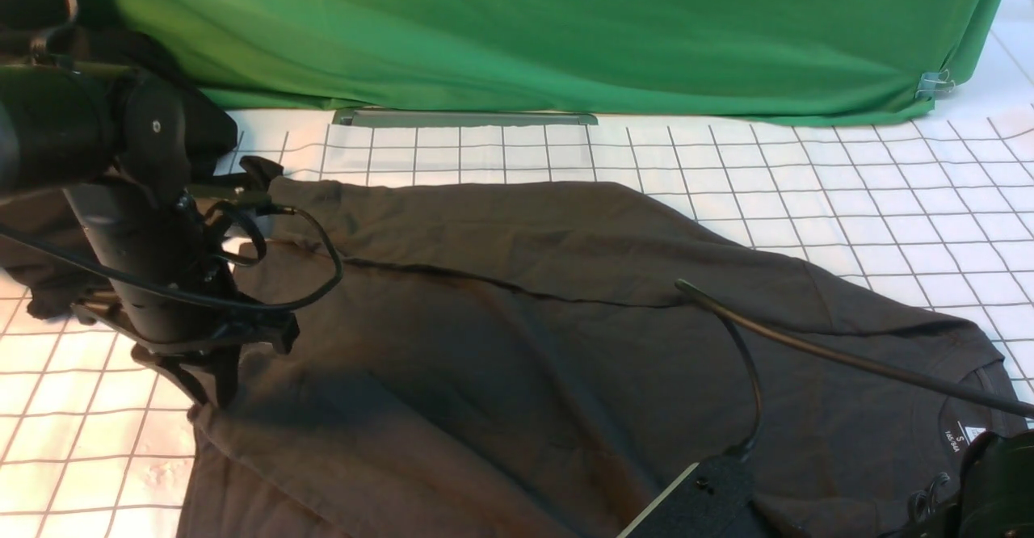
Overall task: Fold a long-sleeved shirt over a white checkered tablecloth.
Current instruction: 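Grab the top left corner of the dark shirt with the left gripper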
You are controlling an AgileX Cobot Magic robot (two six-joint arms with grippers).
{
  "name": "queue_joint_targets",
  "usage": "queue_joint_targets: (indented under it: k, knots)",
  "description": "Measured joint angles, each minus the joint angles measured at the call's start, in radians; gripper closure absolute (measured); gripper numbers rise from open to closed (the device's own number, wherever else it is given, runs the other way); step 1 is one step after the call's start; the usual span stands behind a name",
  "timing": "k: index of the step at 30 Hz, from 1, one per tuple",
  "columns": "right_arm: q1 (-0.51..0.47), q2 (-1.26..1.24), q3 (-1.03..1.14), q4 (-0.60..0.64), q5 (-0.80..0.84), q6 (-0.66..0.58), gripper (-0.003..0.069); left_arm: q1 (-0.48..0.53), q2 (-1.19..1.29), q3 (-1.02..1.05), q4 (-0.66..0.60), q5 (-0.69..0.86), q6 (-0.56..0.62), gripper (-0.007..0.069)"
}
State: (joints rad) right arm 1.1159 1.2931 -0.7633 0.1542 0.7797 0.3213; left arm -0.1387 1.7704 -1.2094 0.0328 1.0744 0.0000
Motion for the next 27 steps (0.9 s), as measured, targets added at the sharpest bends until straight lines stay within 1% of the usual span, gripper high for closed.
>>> queue_joint_targets:
  k: [1,2,3,6,7,9,10,11,13,14,15,16,18,20,22,23,24,27]
  knots:
    - [0.0,0.0,0.0,0.0,0.0,0.0,0.0333,0.0,0.0,-0.003,0.0,0.004,0.0,0.0452]
    - [0.0,0.0,0.0,-0.001,0.0,0.0,0.0333,0.0,0.0,-0.032,0.008,0.025,-0.017,0.0388]
    - [0.0,0.0,0.0,-0.002,-0.001,0.0,0.0333,0.0,0.0,-0.061,0.012,0.035,-0.037,0.0342]
    - [0.0,0.0,0.0,-0.022,-0.01,0.0,0.0333,0.0,0.001,-0.163,0.019,0.025,-0.102,0.0223]
    - [0.0,0.0,0.0,-0.029,-0.014,0.0,0.0333,0.0,0.007,-0.201,0.019,0.011,-0.112,0.0197]
    - [0.0,0.0,0.0,-0.045,-0.026,-0.001,0.0333,0.0,0.031,-0.274,0.019,-0.016,-0.125,0.0169]
    - [0.0,0.0,0.0,-0.061,-0.034,-0.001,0.0333,0.0,0.06,-0.325,0.019,-0.029,-0.127,0.0167]
    - [0.0,0.0,0.0,-0.07,-0.037,-0.001,0.0333,0.0,0.066,-0.334,0.019,-0.031,-0.128,0.0167]
    - [0.0,0.0,-0.014,-0.154,-0.032,0.011,0.0347,0.001,0.154,-0.446,0.032,-0.049,-0.145,0.0176]
    - [-0.001,0.0,-0.016,-0.154,-0.03,0.018,0.0351,0.001,0.162,-0.446,0.034,-0.049,-0.149,0.0179]
    - [-0.012,0.0,-0.042,-0.242,0.009,0.056,0.0403,0.006,0.241,-0.52,0.043,-0.047,-0.175,0.0192]
    - [-0.026,0.0,-0.06,-0.286,0.038,0.076,0.0452,0.01,0.284,-0.568,0.043,-0.04,-0.196,0.0202]
    - [-0.065,0.0,-0.087,-0.344,0.087,0.092,0.0538,0.019,0.354,-0.628,0.043,-0.02,-0.219,0.0213]
    - [-0.148,0.0,-0.12,-0.386,0.133,0.098,0.0625,0.029,0.416,-0.693,0.045,0.0,-0.232,0.0219]
    - [-0.229,0.0,-0.141,-0.401,0.165,0.078,0.0652,0.035,0.461,-0.745,0.05,0.009,-0.235,0.0221]
    - [-0.236,0.0,-0.141,-0.4,0.167,0.076,0.0653,0.037,0.469,-0.749,0.05,0.01,-0.235,0.0221]
    - [-0.288,-0.001,-0.149,-0.399,0.178,0.055,0.0659,0.042,0.494,-0.774,0.052,0.011,-0.235,0.0221]
    - [-0.342,-0.017,-0.15,-0.386,0.178,0.028,0.0664,0.051,0.528,-0.797,0.061,-0.004,-0.235,0.0222]
